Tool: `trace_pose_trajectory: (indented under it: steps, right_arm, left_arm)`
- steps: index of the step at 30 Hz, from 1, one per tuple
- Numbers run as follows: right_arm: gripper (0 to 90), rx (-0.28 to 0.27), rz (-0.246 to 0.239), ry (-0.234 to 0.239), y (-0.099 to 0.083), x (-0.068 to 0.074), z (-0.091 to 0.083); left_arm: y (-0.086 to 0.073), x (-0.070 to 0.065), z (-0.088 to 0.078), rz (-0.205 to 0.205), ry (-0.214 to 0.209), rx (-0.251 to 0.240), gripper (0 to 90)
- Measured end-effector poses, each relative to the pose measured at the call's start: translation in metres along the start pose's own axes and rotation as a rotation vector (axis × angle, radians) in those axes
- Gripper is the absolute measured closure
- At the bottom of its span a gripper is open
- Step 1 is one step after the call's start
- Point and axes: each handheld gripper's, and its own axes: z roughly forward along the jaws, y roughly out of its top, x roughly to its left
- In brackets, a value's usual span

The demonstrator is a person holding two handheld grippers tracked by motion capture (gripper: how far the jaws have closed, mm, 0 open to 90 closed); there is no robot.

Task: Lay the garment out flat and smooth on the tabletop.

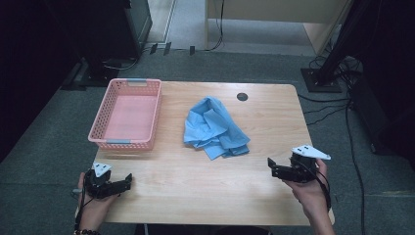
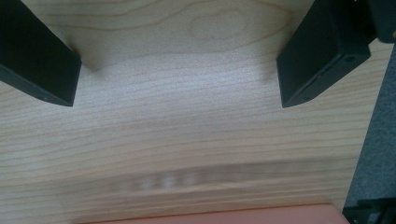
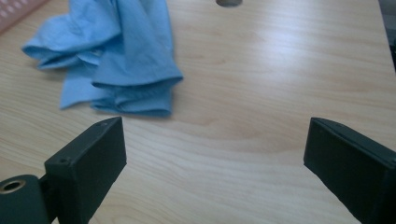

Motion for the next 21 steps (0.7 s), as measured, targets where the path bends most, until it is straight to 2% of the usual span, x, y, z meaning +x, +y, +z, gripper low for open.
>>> trace_pose_trajectory:
  steps: [3, 6, 21]
  right_arm:
    - [6.1, -0.01, -0.007, 0.016, 0.007, 0.005, 0.001]
    - [6.1, -0.01, -0.035, 0.022, 0.017, 0.013, 0.004]
    - [7.7, -0.016, -0.125, 0.078, 0.056, 0.057, 0.029]
  left_arm:
    - [0.0, 0.0, 0.0, -0.001, 0.0, -0.001, 0.0]
    - [0.0, 0.0, 0.0, 0.0, 0.0, 0.0, 0.0]
    - [0.0, 0.0, 0.0, 0.001, -0.002, 0.0, 0.0]
